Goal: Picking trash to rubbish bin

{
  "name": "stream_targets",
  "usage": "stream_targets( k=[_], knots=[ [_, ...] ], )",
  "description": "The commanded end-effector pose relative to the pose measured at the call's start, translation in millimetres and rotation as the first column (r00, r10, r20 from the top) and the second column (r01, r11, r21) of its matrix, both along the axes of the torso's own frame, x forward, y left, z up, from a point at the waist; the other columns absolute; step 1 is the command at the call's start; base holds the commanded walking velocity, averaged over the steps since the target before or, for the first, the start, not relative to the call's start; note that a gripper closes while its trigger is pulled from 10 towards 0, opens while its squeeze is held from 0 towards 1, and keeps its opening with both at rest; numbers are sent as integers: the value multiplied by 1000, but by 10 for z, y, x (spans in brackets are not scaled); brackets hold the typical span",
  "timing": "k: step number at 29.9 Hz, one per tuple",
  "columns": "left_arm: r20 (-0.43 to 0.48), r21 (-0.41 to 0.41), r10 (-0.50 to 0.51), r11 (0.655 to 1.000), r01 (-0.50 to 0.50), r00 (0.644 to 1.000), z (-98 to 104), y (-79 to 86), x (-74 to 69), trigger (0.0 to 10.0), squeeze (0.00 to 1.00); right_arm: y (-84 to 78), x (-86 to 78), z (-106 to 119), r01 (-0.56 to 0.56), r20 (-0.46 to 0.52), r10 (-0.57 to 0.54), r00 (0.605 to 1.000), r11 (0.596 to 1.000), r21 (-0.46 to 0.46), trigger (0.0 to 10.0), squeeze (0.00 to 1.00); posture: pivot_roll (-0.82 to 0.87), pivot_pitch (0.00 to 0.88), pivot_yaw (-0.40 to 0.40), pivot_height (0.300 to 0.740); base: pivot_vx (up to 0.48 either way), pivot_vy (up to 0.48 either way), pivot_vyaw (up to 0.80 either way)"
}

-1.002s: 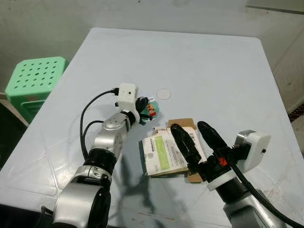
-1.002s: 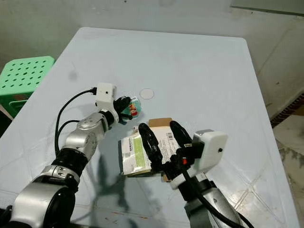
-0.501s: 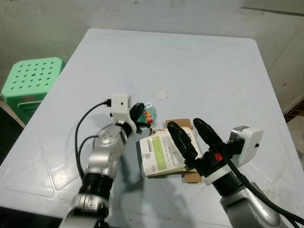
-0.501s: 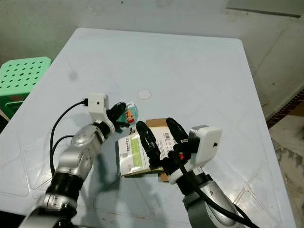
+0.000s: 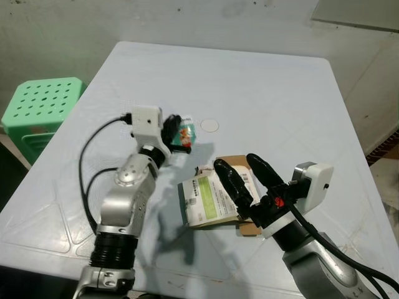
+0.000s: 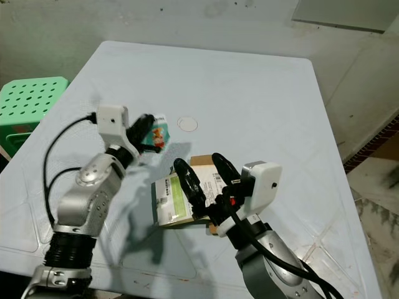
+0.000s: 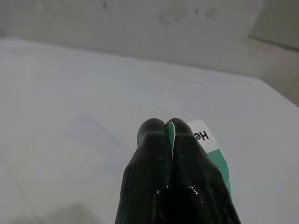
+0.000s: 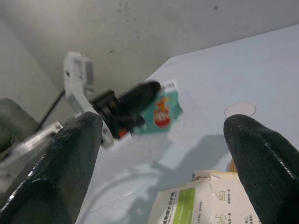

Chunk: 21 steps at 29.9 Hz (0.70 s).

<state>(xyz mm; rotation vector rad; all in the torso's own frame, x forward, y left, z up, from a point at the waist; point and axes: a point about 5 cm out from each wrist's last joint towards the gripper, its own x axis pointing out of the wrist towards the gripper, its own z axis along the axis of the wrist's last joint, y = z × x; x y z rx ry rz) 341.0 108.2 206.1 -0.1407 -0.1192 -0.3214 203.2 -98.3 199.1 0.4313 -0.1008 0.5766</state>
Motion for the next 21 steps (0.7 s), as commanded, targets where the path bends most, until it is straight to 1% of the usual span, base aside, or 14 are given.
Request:
stream_targets(
  k=[1, 2, 3, 7, 12, 13, 15, 19, 20, 21],
  knots=[
    [12, 6, -13, 1000, 13, 1000, 57, -14, -41, 10000, 0, -2, -4, -1, -4, 7, 4, 1000, 1000, -2, 10000, 0, -102, 143, -40, 740, 0, 0, 0],
    [7, 1, -23, 1000, 23, 1000, 61, -22, -59, 10000, 0, -3, -1, -6, -6, 6, 6, 1000, 1000, -4, 10000, 0, -99, 140, -41, 740, 0, 0, 0],
    [1, -4, -40, 999, 40, 999, 61, -37, -116, 10000, 0, -4, 4, -15, -8, 6, 8, 1000, 1000, -6, 10000, 0, -96, 137, -42, 740, 0, 0, 0],
    [-18, -9, -46, 999, 46, 999, 21, -44, -224, 10000, 0, -15, 29, -33, -11, 9, 11, 1000, 1000, -10, 10000, 0, -83, 124, -42, 740, 0, 0, 0],
    [-22, -11, -33, 999, 33, 999, 20, -43, -312, 10000, 0, -40, 89, -47, -5, 21, 5, 1000, 1000, -14, 10000, 0, -60, 102, -49, 740, 0, 0, 0],
    [-19, -8, -15, 1000, 15, 1000, 32, -28, -343, 10000, 0, -55, 123, -54, 1, 28, -1, 1000, 1000, -16, 10000, 0, -52, 95, -51, 740, 0, 0, 0],
    [-14, -4, 4, 1000, -4, 1000, 51, -6, -362, 10000, 0, -63, 150, -60, 6, 33, -5, 999, 1000, -22, 10000, 0, -44, 88, -53, 740, 0, 0, 0],
    [32, 19, 53, 998, -54, 998, 125, 43, -371, 10000, 0, -103, 251, -77, 25, 45, -23, 999, 999, -28, 10000, 0, -9, 68, -70, 740, 0, 0, 0],
    [57, 37, 86, 995, -88, 995, 141, 75, -371, 10000, 0, -134, 305, -83, 50, 52, -48, 997, 998, -37, 10000, 0, 2, 68, -77, 740, 0, 0, 0],
    [57, 37, 86, 995, -88, 995, 141, 75, -371, 10000, 0, -134, 305, -83, 50, 52, -48, 997, 998, -37, 10000, 0, 2, 68, -77, 740, 0, 0, 0]
  ],
)
